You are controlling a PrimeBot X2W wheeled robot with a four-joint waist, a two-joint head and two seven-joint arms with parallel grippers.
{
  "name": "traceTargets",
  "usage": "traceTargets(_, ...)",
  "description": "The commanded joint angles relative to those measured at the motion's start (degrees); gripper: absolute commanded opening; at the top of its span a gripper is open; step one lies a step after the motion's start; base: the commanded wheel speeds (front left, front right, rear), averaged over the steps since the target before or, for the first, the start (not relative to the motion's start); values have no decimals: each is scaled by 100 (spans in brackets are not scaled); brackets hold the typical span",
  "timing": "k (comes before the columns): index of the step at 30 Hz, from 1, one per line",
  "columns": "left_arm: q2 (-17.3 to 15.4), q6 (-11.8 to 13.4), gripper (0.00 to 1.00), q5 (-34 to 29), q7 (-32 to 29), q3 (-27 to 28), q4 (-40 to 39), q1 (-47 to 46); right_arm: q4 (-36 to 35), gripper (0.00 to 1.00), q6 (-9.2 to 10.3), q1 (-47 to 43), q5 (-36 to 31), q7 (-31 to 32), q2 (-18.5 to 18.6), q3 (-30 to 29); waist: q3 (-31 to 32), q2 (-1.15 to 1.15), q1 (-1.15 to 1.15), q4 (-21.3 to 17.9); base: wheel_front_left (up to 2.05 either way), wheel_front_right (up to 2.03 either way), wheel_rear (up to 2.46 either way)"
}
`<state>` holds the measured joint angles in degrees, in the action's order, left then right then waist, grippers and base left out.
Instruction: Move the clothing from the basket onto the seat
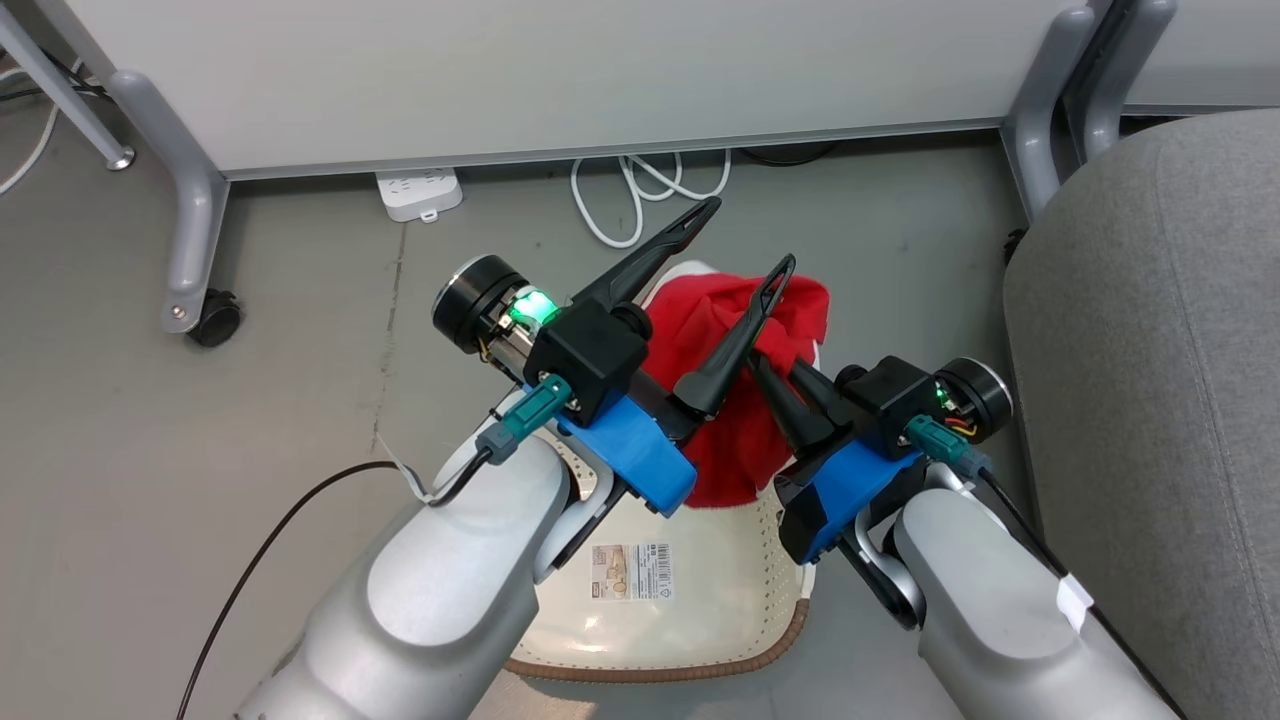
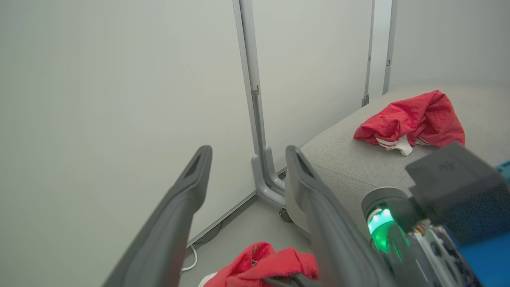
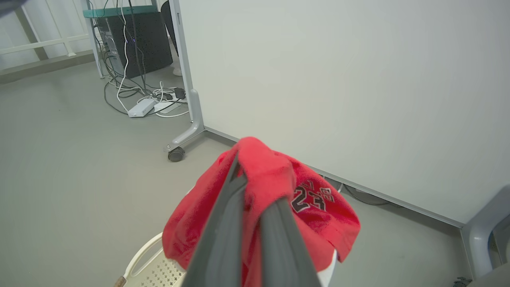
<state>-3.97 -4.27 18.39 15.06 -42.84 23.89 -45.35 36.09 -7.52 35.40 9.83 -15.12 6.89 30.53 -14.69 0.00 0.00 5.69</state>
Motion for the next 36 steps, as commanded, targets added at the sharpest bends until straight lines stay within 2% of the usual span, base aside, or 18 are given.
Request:
traceTargets(1, -31, 7, 100, -30, 16, 18, 1, 52, -61, 0, 6, -52, 49, -4, -8, -73, -16, 0, 0, -57, 0, 0, 0)
traceTargets(10, -92, -8, 100, -46, 16, -41, -8, 9, -372, 0, 5, -80, -15, -4, 52, -579, -186, 0, 0, -483, 0, 0, 0)
traceTargets(36, -209, -102, 100, -130, -172, -533, 5, -199, -1480, 0, 6, -618, -243, -5, -32, -2576, -728, 0, 0, -2230, 0, 0, 0)
